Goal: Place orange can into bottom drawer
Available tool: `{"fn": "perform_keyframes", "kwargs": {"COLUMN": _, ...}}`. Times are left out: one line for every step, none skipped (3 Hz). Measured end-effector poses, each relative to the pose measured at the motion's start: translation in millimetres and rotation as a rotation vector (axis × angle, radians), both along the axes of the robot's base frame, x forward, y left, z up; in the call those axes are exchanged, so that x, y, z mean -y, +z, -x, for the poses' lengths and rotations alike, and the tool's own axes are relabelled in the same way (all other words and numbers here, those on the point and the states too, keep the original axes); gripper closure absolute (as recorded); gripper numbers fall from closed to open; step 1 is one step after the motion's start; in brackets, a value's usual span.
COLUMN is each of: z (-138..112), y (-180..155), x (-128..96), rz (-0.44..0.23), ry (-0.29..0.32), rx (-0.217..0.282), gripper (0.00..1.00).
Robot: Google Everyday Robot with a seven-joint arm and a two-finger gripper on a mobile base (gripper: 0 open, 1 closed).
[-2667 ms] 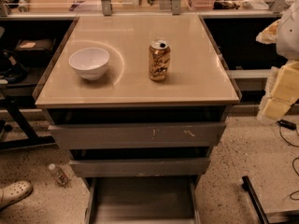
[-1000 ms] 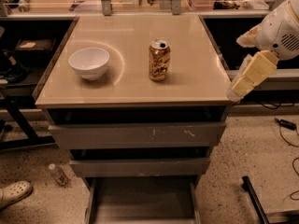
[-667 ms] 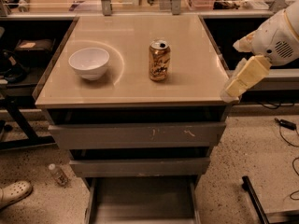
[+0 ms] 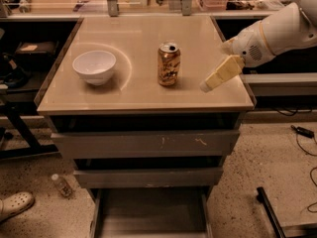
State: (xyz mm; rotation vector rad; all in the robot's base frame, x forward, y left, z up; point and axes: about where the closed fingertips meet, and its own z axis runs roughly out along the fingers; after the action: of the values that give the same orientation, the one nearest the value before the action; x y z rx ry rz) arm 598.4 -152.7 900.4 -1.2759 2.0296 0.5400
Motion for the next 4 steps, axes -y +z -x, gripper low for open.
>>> {"fn": "perform_keyframes", "kwargs": {"z": -16, "y": -7, "x": -21, "rz": -0.067, "ry": 0.036, "rx": 0.003, "gripper": 0.0}}
{"fn": "perform_keyframes", "kwargs": {"z": -17, "y": -8, "x": -21, "rz": -0.07, "ry": 0.037, "rx": 0.002, "gripper": 0.0}}
{"fn": "perform_keyframes", "kwargs": {"z": -34, "y": -14, "x": -38, "rz": -0.113, "ry": 0.054, "rx": 0.06, "gripper": 0.0}}
{"fn": "perform_keyframes", "kwargs": {"z": -50, "y": -19, "x": -54, "rz": -0.149, "ry": 0.072, "rx": 0.114, "gripper": 0.0}}
